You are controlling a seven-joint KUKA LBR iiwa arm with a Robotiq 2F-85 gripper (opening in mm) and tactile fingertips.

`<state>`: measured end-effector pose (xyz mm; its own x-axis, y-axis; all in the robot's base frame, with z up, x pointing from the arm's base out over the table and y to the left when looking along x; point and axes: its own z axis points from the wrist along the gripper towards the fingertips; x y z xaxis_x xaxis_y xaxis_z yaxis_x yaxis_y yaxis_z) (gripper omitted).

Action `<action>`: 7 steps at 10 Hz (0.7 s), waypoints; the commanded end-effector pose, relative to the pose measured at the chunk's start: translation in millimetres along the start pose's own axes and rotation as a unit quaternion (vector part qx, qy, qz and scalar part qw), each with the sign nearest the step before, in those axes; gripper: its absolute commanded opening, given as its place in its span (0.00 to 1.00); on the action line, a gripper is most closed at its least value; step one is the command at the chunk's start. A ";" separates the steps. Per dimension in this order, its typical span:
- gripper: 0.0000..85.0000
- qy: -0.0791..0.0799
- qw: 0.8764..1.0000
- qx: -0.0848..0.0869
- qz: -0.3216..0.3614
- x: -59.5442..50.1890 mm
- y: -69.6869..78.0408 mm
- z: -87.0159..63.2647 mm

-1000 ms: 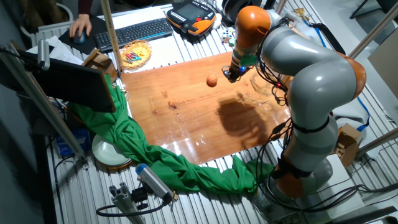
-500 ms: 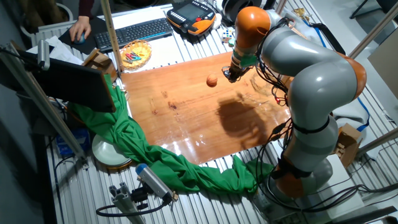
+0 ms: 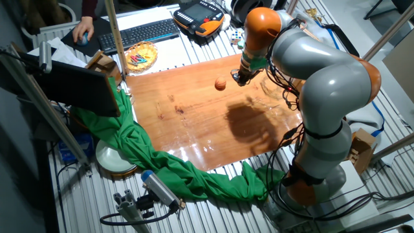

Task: Grab a basketball, release it and shoot it into the basket

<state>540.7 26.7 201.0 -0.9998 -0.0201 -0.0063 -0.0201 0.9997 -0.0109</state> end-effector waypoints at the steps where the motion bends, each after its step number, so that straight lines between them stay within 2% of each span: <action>1: 0.01 -0.001 1.000 0.000 0.000 0.0 0.1 0.1; 7: 0.01 -0.003 1.000 0.001 -0.004 0.4 0.9 0.3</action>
<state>540.3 27.6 200.7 -0.9995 -0.0285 -0.0130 -0.0283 0.9995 -0.0129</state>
